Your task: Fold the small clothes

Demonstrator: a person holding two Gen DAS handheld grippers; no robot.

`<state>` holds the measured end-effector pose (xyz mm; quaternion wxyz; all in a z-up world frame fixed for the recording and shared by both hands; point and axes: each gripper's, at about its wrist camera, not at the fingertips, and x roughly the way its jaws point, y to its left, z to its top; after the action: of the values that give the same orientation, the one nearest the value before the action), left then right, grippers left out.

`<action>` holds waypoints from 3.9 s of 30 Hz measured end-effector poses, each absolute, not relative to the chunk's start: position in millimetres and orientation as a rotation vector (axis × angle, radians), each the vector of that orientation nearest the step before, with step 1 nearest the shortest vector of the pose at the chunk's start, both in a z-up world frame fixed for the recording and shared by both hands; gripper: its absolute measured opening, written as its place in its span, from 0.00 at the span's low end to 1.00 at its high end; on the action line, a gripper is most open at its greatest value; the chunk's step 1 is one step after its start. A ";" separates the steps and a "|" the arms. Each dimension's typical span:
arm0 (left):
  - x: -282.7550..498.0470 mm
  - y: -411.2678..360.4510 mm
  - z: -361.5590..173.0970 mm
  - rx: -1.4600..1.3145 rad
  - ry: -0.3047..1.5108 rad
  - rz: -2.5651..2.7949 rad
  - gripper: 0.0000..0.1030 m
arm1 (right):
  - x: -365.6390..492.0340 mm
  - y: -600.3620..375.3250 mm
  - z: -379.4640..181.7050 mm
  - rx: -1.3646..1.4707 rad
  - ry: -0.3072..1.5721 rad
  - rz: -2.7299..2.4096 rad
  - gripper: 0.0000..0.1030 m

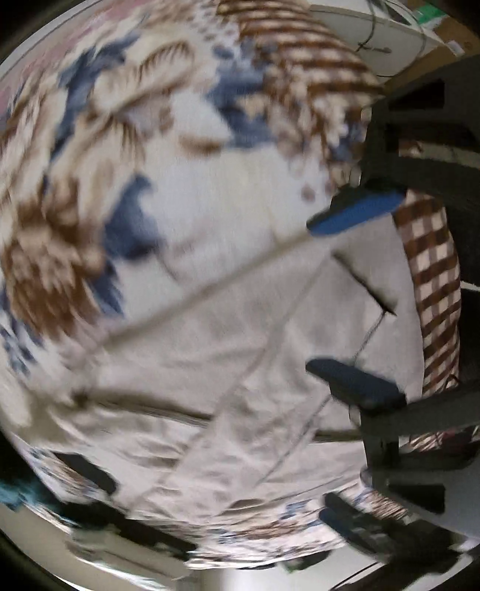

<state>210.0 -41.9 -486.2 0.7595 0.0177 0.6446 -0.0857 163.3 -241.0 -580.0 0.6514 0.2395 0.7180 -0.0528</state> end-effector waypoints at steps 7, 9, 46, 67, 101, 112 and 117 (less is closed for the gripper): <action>221.9 12.0 -523.9 -0.052 1.486 0.010 0.84 | 142.8 -236.2 -604.1 0.358 1.733 -0.162 0.05; 220.8 19.1 -519.0 -0.084 1.484 -0.003 0.84 | 144.6 -241.7 -597.8 0.380 1.764 -0.177 0.06; 99.2 53.7 -539.5 -0.390 1.494 0.076 0.61 | 103.1 -371.9 -599.6 0.653 1.816 0.053 0.47; 74.4 118.8 -511.5 -0.552 1.490 -0.169 0.04 | 68.4 -343.9 -575.2 0.720 1.701 -0.071 0.05; 278.6 152.5 -510.3 -0.984 1.263 -0.071 0.49 | 277.9 -398.1 -520.6 0.961 1.232 0.020 0.41; 283.2 121.0 -506.7 -0.557 1.326 -0.070 0.49 | 300.7 -372.4 -545.5 0.545 1.443 0.067 0.41; 305.9 103.8 -525.4 -0.444 1.370 -0.056 0.49 | 318.8 -365.6 -564.9 0.598 1.471 0.099 0.20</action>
<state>305.9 103.8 -525.4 0.7513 -0.2032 0.6274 -0.0257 318.8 -365.6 -564.9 0.7000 0.2684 0.6603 0.0443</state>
